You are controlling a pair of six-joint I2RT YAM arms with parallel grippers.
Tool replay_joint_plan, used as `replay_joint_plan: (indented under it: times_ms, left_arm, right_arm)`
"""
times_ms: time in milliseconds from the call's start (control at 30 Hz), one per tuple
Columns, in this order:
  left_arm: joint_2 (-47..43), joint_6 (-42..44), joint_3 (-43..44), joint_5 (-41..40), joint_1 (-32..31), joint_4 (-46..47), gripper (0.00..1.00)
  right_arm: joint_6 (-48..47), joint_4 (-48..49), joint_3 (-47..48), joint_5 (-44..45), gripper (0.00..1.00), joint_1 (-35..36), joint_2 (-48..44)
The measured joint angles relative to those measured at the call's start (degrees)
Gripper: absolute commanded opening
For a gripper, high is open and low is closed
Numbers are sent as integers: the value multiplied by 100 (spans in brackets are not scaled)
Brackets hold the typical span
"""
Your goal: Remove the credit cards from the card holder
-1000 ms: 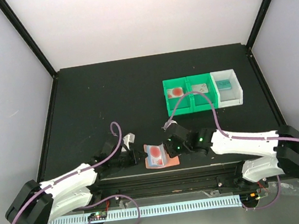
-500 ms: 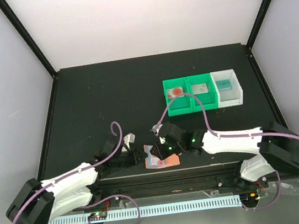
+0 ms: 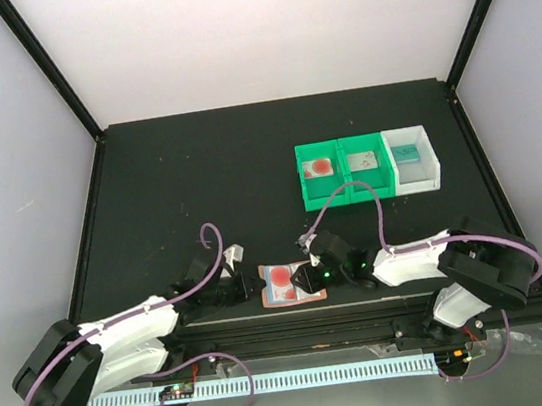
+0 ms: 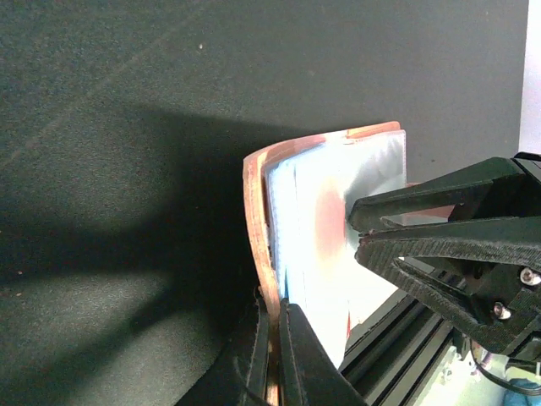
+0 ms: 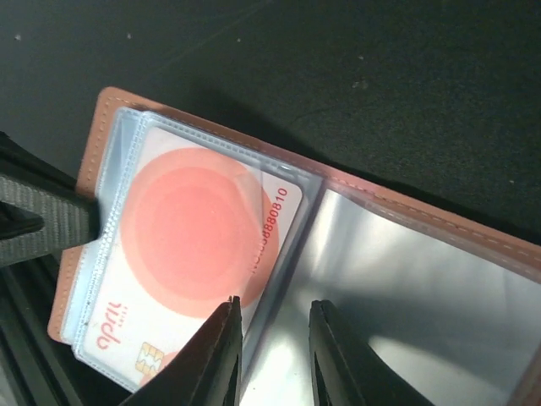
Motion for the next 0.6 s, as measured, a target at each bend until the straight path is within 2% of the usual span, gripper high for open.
replay_joint_plan:
  times_ms: [133,200,233,333,500,600]
  left_arm:
    - [2,-7,-7,-87,0,-79,33]
    - [-111,-28,-7,-155,2,-256,43]
    - [-212,-26,-7,-195,0,-356,45]
    - [-686,-50,-7,-326,0,-684,44]
    - [-1300,-24,-4,-339,0,-811,26]
    - [-1316,-13,-7,-304,0,-761,18]
  right_arm:
    - [103,763,-216,-352,23,-149,190]
    - [153,1097,-291,-527,22,-229,308]
    - [188,1270,-345,-619,22,-284,354]
    - [249,1550,-452,-800,21,-369,417]
    - [251,1639,-461,-925,23,-413,463]
    - [249,1637,-459,-949,23,-413,463]
